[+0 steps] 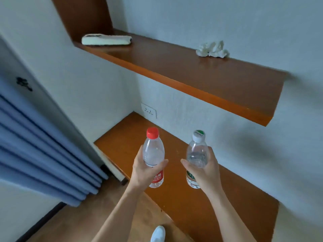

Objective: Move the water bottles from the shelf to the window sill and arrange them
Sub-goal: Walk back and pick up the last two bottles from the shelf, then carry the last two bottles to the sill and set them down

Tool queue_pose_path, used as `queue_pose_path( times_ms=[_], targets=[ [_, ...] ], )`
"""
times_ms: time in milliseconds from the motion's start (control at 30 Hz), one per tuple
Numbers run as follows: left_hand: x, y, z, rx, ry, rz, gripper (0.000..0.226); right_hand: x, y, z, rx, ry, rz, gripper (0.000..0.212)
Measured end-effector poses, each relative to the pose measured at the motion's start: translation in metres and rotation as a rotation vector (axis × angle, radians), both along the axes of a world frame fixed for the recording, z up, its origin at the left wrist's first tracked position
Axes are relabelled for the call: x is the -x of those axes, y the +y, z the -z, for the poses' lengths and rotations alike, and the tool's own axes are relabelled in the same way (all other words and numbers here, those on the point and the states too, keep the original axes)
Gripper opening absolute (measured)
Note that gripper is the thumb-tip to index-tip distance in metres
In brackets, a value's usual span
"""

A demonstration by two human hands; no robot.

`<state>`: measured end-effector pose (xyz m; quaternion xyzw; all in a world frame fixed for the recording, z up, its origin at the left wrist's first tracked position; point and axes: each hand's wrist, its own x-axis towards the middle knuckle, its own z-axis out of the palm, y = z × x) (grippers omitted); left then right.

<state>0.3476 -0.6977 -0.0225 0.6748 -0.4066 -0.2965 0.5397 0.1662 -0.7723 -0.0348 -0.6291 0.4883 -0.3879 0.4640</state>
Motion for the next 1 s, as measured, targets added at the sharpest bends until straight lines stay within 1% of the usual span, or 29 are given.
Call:
queue_pose_path(
  times_ms=[67, 233, 400, 600, 733, 933, 1000],
  targets=[
    [-0.009, 0.026, -0.002, 0.001, 0.001, -0.120, 0.064, -0.017, 0.008, -0.002, 0.016, -0.011, -0.114, 0.068],
    [-0.023, 0.115, 0.000, -0.013, 0.008, -0.445, 0.070, -0.066, 0.048, 0.005, 0.024, -0.064, -0.430, 0.068],
    [-0.027, 0.210, -0.002, -0.042, -0.003, -0.751, 0.053, -0.115, 0.109, 0.005, -0.029, -0.143, -0.693, 0.064],
    [-0.027, 0.302, -0.004, -0.030, -0.016, -1.029, 0.049, -0.163, 0.184, -0.007, -0.009, -0.182, -0.952, 0.057],
    [-0.028, 0.352, -0.004, -0.028, -0.042, -1.171, 0.053, -0.192, 0.229, -0.008, -0.009, -0.175, -1.049, 0.052],
    [-0.056, 0.421, 0.001, -0.039, -0.083, -1.284, 0.064, -0.246, 0.290, -0.004, -0.028, -0.129, -1.162, 0.049],
    [-0.071, 0.443, 0.005, -0.054, -0.084, -1.313, 0.063, -0.270, 0.313, -0.004, -0.023, -0.122, -1.195, 0.049]
  ],
)
